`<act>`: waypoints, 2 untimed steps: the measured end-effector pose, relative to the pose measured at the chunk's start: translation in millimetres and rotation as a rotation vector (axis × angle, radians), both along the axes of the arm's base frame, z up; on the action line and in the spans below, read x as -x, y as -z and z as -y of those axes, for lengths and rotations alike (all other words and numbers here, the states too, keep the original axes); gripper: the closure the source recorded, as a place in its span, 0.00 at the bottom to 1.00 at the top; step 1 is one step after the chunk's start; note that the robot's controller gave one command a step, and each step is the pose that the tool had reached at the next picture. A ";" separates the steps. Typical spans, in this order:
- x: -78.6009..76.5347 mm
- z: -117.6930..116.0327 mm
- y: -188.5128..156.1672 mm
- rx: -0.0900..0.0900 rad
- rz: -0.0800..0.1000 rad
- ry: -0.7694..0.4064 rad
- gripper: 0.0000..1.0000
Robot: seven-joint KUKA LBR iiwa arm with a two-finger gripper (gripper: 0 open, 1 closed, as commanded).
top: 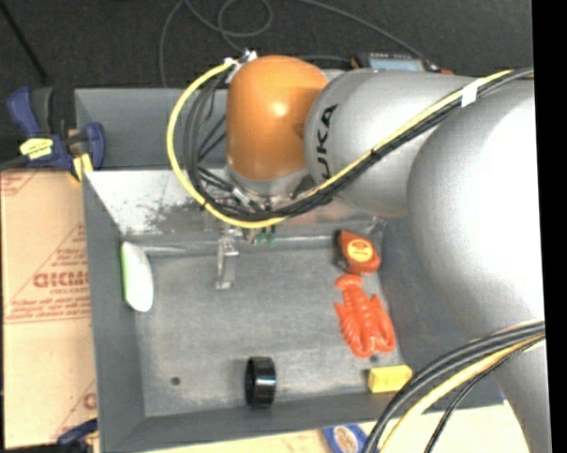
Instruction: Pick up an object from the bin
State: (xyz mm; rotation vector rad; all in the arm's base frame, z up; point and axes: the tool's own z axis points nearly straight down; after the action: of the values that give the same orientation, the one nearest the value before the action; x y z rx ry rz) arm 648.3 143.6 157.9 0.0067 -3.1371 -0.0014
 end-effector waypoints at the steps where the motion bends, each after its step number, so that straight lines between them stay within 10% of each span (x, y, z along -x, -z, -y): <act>1: -1.5 0.5 -5.5 -0.001 0.008 0.002 0.00; 2: 7.6 49.4 22.0 -0.001 0.011 -0.015 0.00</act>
Offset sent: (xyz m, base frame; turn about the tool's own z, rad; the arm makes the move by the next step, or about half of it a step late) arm -0.0130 -0.0746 -0.0367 -0.0162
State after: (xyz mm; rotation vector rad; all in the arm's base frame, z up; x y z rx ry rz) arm 640.7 94.2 136.0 0.0304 -3.1480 -0.0026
